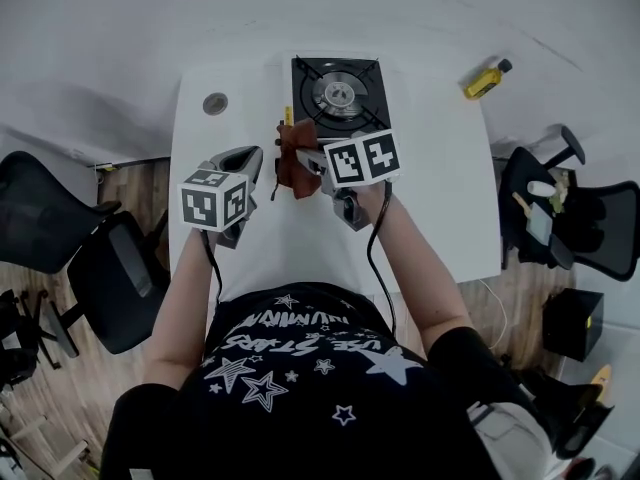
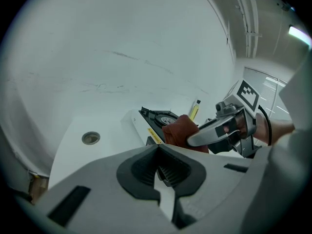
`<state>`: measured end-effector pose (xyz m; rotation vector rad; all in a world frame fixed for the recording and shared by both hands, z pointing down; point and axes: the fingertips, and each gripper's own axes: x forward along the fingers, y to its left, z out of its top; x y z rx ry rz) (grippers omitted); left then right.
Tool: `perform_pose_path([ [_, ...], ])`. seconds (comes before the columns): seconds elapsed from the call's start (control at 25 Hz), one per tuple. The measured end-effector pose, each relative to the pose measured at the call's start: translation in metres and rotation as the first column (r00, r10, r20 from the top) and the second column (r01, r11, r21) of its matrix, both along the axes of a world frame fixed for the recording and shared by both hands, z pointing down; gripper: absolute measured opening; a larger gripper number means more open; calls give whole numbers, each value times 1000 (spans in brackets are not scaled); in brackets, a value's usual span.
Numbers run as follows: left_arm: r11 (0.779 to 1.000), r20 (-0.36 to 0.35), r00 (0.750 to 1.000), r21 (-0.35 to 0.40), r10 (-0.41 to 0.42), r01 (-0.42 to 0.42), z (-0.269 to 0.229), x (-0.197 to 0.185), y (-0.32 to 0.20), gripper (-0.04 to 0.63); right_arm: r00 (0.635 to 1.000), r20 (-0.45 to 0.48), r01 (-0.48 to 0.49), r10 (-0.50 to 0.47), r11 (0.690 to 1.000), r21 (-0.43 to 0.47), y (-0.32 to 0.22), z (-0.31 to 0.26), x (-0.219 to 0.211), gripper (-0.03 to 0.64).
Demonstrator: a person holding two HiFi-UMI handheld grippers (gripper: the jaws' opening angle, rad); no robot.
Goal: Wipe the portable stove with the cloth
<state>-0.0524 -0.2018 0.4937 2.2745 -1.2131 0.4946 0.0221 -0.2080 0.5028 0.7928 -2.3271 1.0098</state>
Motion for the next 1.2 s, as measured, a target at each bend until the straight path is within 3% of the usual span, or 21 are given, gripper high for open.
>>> perform_pose_path([
  [0.52, 999, -9, 999, -6, 40, -40, 2, 22, 2, 6, 990, -31, -136, 135, 991, -17, -4, 18, 64, 61],
  [1.2, 997, -6, 997, 0, 75, -75, -1, 49, 8, 6, 930, 5, -368, 368, 929, -36, -7, 22, 171, 63],
])
